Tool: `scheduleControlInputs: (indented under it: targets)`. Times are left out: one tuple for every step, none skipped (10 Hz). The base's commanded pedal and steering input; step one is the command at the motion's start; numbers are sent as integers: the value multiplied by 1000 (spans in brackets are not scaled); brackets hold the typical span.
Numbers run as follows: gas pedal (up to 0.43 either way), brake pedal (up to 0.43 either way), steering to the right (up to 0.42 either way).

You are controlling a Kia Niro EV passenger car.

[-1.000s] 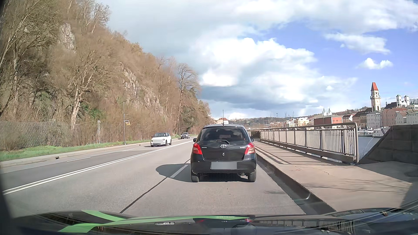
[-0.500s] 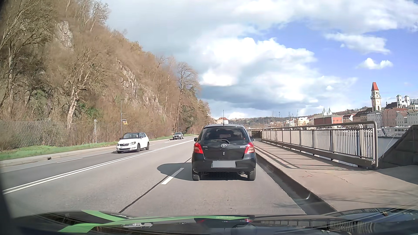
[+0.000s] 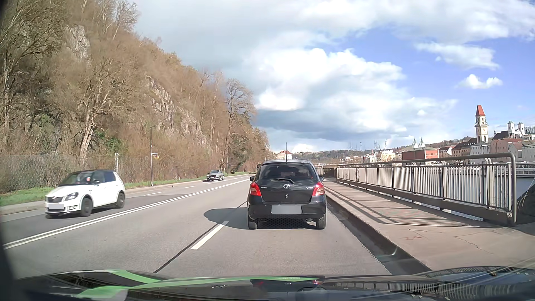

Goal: Follow the waypoints while adhering to traffic rules and regulations

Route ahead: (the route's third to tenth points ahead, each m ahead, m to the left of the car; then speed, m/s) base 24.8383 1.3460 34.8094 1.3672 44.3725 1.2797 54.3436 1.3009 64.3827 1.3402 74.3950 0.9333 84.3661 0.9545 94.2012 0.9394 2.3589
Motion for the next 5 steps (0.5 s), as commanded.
scheduleControlInputs:
  targets:
    - [47,0,-1]
    - [59,0,0]
    - [59,0,0]
    - [59,0,0]
    - [67,0,-1]
